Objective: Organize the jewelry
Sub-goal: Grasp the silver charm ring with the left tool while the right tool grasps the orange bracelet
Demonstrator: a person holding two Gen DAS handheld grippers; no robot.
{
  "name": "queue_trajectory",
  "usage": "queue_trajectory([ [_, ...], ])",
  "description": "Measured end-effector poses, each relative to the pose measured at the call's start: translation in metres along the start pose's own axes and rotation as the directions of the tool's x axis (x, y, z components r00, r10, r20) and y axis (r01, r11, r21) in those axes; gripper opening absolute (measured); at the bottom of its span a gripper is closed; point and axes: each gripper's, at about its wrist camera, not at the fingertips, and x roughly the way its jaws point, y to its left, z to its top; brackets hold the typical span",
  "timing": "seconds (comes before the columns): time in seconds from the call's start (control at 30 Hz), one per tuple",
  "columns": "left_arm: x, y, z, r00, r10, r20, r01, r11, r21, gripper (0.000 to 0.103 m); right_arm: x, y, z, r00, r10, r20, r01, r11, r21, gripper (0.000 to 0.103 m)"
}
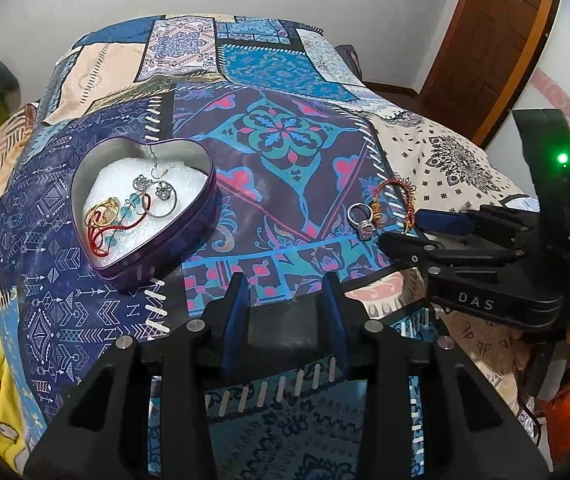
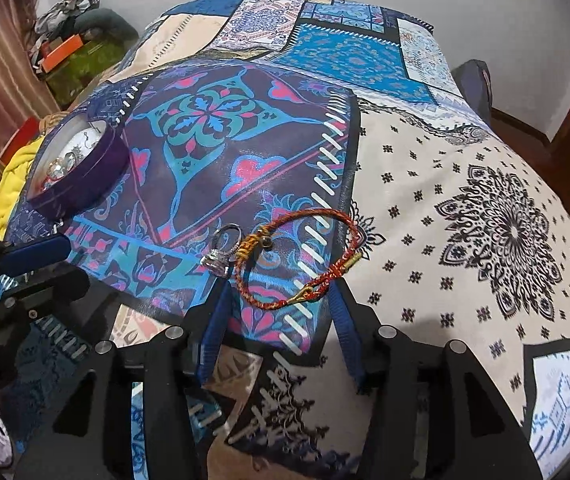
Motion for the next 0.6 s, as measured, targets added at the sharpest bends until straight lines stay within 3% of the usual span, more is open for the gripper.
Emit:
queue_trajectory([
  [0.27,0.007,0.002,-0.002,1.000,-0.007,-0.017,0.007,1.000,-0.015,0.037,0.006,0.003,0.003,1.000,-0.005,0.023,0.005,1.000,-0.017,0.045],
  [0.43,0.007,-0.003,-0.002,1.000,-0.020,-0.018,0.020,1.000,-0.009,0.037,0.004,-0.007,0.003,0.999,0.002,0.035,-0.003,1.000,0.028,0.014],
  [0.6,0.010,-0.008,0.001,0.998,-0.050,-0.031,0.049,0.999,-0.006,0.037,0.003,-0.014,0.003,0.998,0.037,0.045,-0.040,0.997,0.069,0.010],
])
